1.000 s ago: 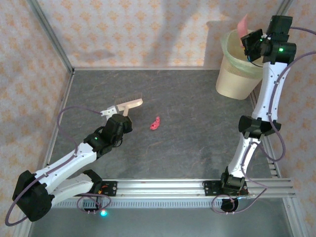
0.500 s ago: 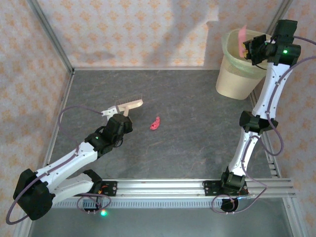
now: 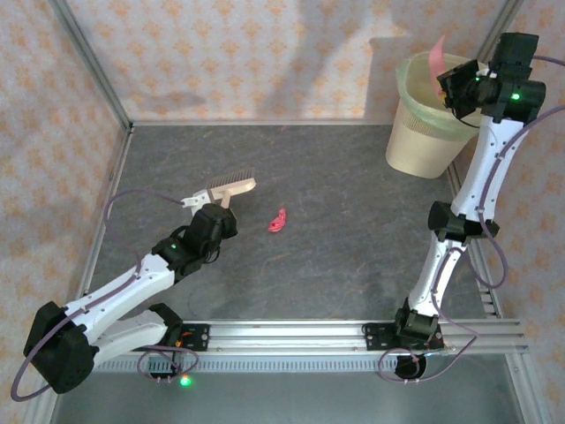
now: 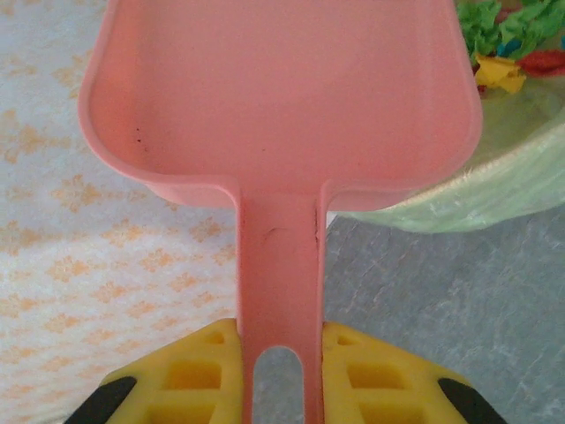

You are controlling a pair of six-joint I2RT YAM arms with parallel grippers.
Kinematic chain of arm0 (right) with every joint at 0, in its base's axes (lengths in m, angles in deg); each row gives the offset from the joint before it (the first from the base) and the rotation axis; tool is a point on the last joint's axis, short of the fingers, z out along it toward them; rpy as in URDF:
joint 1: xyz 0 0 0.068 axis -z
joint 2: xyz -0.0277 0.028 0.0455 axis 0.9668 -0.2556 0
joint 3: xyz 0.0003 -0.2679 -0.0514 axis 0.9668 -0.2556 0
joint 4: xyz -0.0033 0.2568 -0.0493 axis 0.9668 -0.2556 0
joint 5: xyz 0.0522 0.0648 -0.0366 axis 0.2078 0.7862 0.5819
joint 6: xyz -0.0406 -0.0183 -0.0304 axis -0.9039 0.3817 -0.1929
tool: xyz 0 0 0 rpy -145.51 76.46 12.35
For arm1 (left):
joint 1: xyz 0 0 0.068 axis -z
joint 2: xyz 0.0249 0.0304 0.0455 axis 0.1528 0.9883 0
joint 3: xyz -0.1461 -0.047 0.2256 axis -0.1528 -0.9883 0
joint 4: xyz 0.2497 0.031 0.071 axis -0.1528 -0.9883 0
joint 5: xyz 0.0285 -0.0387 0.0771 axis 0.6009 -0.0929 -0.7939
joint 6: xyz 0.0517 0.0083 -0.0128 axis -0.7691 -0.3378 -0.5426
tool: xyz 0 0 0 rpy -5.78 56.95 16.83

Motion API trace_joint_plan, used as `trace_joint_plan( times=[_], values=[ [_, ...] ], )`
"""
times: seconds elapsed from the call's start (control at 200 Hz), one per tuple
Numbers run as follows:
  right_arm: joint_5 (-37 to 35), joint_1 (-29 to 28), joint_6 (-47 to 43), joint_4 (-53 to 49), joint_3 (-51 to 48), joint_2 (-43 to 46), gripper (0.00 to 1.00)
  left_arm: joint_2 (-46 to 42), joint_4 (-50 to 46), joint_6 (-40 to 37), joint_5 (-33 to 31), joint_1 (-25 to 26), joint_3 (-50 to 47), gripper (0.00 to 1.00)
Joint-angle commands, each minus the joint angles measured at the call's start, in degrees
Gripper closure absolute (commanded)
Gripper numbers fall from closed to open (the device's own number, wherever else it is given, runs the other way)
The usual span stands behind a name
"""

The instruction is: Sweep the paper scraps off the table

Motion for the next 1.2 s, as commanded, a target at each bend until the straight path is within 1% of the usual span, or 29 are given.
trace_joint_plan(
  times=[0.0,0.065,0.23,0.27,0.345,0.505,0.621,0.726,0.826,0.936,0.991,1.031,1.116,1.146,1.151,1.196],
  values=[
    [-9.9,-5.2,-8.9,-3.1,3.9,6.8,1.0,0.2,3.0,-0.1,-1.0,-0.2,0.6,1.0],
    [-14.2,-8.3,-12.0,-5.6,3.9,8.4,1.0,0.3,3.0,-0.1,-1.2,-0.1,0.6,1.0],
    [-21.5,-17.7,-20.6,-12.5,3.9,9.8,1.0,0.4,3.0,-0.2,-1.2,-0.2,0.5,1.0],
    [-22.5,-19.1,-21.6,-14.4,3.7,10.0,1.0,0.4,3.0,-0.2,-1.1,-0.2,0.5,1.0],
    [-21.5,-19.8,-21.6,-15.6,2.4,11.3,1.0,0.5,2.9,-0.3,-1.2,-0.2,0.7,1.0],
    [-20.3,-20.1,-22.0,-14.2,-0.8,15.1,1.0,0.5,2.6,-0.5,-1.3,-0.2,0.9,1.0],
    [-15.9,-20.5,-21.3,-14.9,-6.6,17.7,1.0,0.5,2.5,-0.5,-1.3,-0.2,1.0,1.0],
    [-12.0,-24.5,-21.3,-13.5,-16.0,21.8,1.0,0.5,2.6,-0.4,-1.1,-0.1,0.9,1.0],
    [-10.2,-29.4,-21.0,-12.2,-23.2,25.5,1.0,0.3,2.6,-0.2,-0.7,-0.2,1.0,1.0],
    [-10.2,-34.4,-20.9,-11.2,-31.9,30.2,1.0,-0.2,2.4,-0.1,-0.8,-0.2,0.9,1.0],
    [-10.9,-36.6,-21.2,-10.8,-38.3,33.4,1.0,-0.6,2.1,-0.1,-0.9,-0.2,0.9,1.0],
    [-11.0,-37.9,-21.2,-9.5,-44.7,36.7,1.0,-0.9,2.1,-0.1,-1.0,-0.2,1.0,1.0],
    [-9.0,-38.7,-20.3,1.5,-68.9,50.1,1.0,-1.6,1.5,-0.2,-1.4,-0.1,1.0,1.0],
    [-9.0,-38.7,-20.0,4.4,-74.5,53.7,1.0,-1.9,1.4,-0.2,-1.6,-0.2,1.0,1.0],
    [-9.1,-38.7,-20.0,5.4,-77.0,54.9,1.0,-2.0,1.4,-0.2,-1.6,-0.2,0.9,1.0],
    [-10.0,-38.7,-20.0,7.2,-84.1,59.9,1.0,-2.4,1.3,-0.1,-1.9,-0.1,0.9,1.0]
  ],
)
